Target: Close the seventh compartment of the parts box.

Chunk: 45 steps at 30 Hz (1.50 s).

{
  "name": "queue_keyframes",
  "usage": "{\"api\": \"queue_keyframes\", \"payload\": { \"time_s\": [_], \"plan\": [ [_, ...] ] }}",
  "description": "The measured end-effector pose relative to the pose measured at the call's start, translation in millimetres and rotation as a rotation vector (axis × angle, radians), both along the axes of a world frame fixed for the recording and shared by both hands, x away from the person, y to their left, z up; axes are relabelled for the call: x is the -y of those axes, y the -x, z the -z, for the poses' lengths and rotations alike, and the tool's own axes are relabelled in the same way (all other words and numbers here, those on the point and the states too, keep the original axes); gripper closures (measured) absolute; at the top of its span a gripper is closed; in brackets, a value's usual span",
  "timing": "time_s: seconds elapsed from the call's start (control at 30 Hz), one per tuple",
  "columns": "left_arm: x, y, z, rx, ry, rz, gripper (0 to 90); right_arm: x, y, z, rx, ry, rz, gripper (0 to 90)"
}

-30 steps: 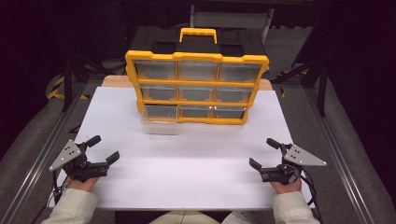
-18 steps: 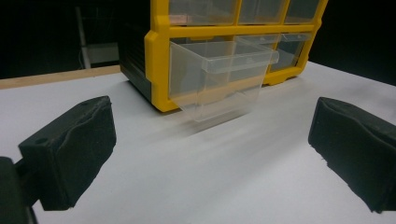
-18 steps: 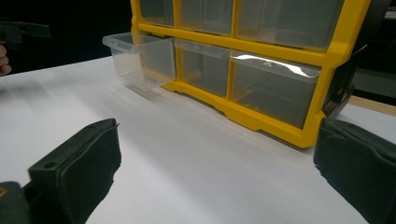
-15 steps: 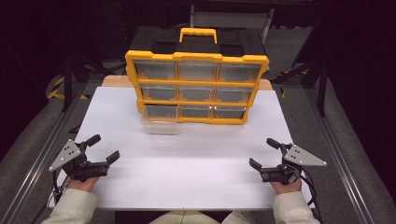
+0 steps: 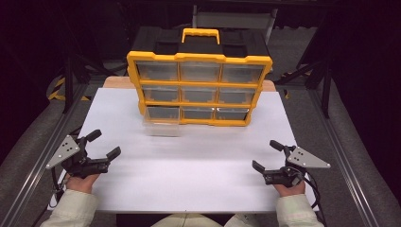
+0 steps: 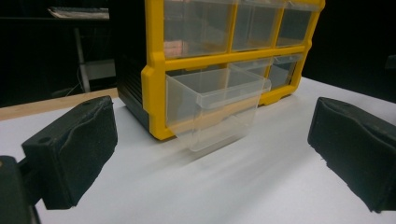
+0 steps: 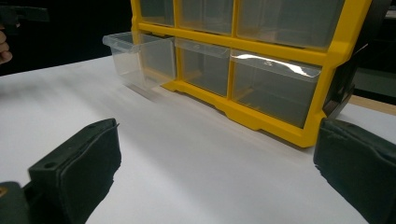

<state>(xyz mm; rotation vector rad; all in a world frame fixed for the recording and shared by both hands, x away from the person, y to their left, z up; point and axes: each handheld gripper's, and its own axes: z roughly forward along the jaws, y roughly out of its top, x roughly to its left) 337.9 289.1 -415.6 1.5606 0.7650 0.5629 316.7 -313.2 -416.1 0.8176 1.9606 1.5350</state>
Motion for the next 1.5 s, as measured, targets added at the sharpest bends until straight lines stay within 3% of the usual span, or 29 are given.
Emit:
{"api": "queue_keyframes", "payload": {
  "time_s": [0.3,0.6,1.1,1.5],
  "plan": [
    [-1.5,-6.0,-6.7,0.016,0.001,-0.01,4.4,0.0,-0.2,0.2,-0.004,0.004,0.0,1.4],
    [2.3,-14.4,-8.5,-0.003,0.036,0.025,6.1,-0.3,-0.7,0.7,-0.006,0.003,-0.003,1.4],
    [33.4,-37.8,-18.5,-0.004,0.037,0.119,6.1,0.1,-1.2,1.3,-0.015,-0.001,-0.004,1.4],
    [71.3,-53.2,-27.3,0.006,0.032,0.191,6.4,0.6,-1.8,1.8,-0.017,-0.003,-0.008,1.4]
  ]
}}
